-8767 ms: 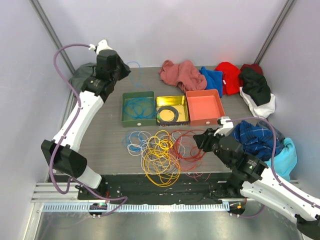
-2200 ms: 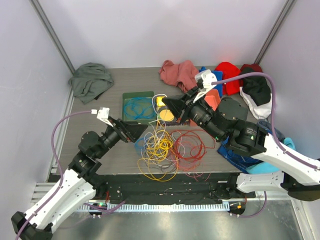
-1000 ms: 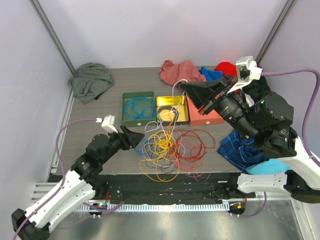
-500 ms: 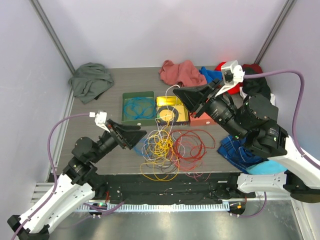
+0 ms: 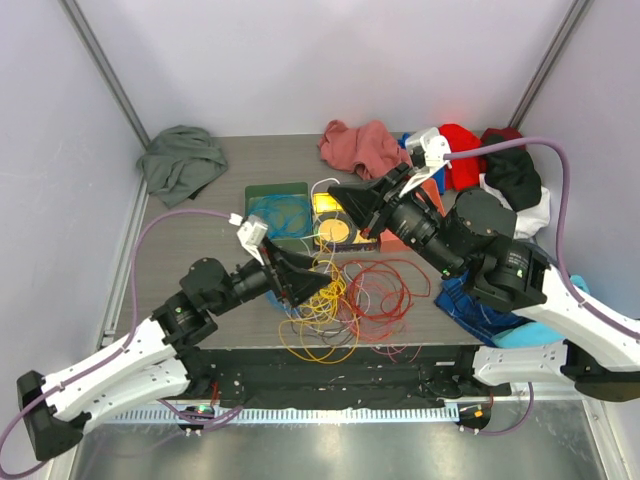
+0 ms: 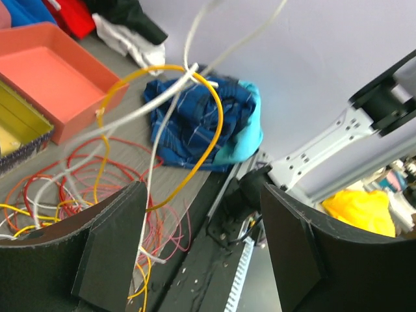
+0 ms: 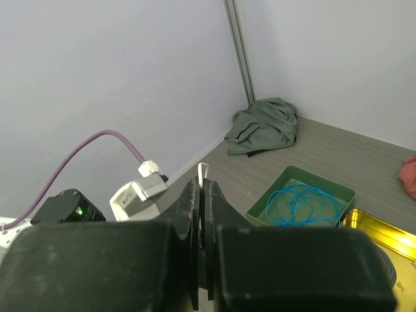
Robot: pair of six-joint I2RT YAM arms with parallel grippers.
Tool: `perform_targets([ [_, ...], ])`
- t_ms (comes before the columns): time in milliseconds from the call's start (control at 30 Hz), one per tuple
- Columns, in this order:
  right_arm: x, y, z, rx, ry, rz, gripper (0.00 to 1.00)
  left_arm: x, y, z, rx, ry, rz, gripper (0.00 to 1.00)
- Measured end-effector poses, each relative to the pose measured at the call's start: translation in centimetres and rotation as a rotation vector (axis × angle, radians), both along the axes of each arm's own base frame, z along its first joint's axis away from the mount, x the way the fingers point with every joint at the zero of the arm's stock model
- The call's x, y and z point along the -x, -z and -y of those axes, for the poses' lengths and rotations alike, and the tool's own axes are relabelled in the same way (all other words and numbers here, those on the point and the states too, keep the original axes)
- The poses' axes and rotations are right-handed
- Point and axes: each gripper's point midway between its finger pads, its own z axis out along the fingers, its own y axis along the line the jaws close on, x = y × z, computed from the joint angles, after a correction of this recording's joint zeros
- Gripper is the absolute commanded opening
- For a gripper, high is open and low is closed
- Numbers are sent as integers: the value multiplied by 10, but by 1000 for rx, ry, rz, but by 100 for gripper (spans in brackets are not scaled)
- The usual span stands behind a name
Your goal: Untangle the cables
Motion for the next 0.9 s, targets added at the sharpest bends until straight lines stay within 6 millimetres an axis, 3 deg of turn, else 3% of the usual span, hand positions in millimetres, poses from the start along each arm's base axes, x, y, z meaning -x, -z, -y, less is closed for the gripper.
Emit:
perform_targets([
  [267, -1, 3, -2, 6, 1, -3, 1, -14, 19, 9, -68, -56, 7, 71],
  [367, -1, 5, -2, 11, 1, -4, 1, -21, 20, 8, -79, -91, 17, 43],
  [400, -1, 6, -2, 13, 1, -5, 1, -23, 21, 8, -83, -98, 20, 18],
  [467, -1, 7, -2, 13, 3, -6, 1, -25, 23, 10, -89, -105, 10, 0],
  [667, -1, 3, 6, 3, 21, 2, 1, -42, 50, 13, -175, -168, -52, 0],
  [833, -2, -14, 27, -20, 72, 39, 1, -42, 93, 4, -231, -220, -193, 0],
  [900, -2, -27, 40, -43, 100, 63, 1, -39, 120, -3, -258, -246, -270, 0],
])
